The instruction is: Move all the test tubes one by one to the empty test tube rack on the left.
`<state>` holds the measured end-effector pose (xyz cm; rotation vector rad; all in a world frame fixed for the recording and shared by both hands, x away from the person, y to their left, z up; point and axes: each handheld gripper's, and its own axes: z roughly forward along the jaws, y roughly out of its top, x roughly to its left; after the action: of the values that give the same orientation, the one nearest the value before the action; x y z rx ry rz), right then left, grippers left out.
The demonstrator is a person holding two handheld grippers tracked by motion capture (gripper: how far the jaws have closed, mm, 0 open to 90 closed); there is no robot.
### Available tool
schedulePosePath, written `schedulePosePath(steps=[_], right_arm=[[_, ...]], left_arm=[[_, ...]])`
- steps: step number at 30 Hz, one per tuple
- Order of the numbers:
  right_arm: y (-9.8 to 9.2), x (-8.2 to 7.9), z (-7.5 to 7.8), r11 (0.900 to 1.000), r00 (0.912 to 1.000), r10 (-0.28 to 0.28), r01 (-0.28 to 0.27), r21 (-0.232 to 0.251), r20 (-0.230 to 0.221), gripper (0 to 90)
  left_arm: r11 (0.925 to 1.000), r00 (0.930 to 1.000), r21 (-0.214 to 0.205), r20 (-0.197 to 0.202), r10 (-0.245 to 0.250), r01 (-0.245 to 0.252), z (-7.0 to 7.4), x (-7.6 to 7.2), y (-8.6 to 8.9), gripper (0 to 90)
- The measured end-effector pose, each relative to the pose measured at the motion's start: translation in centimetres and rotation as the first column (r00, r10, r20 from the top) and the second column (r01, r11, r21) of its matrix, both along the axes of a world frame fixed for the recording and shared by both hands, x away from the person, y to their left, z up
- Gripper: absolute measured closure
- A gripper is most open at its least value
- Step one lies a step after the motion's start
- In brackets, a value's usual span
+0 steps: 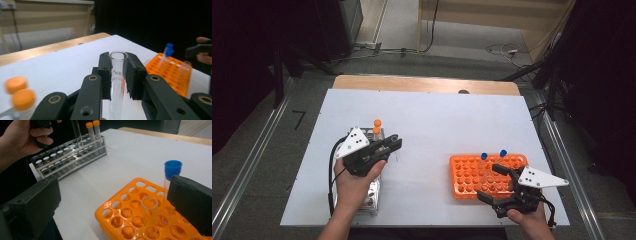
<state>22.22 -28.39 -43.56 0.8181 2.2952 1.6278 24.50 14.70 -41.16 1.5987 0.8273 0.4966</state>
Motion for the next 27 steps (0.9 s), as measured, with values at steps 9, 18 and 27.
schedulePosePath(steps=[9,18,27], right_arm=[[-1.3,0.0,-0.4,0.9994,0.9993,-0.030,0.030,-0.018,-0.022,0.0],[-1.9,-0.2,-0.8,0.9983,0.9983,-0.048,0.046,-0.037,-0.034,0.0],[-2.5,-0.1,-1.0,0.9968,0.9973,-0.065,0.063,-0.049,-0.034,0.0]], left_arm=[[0.9931,0.9929,-0.007,0.019,0.117,-0.117,-0.2,0.7,2.6,76.7],[0.9791,0.9785,0.000,0.036,0.203,-0.203,-1.0,1.6,3.5,76.7],[0.9663,0.9659,0.012,0.035,0.256,-0.257,-1.8,1.8,3.5,76.7]])
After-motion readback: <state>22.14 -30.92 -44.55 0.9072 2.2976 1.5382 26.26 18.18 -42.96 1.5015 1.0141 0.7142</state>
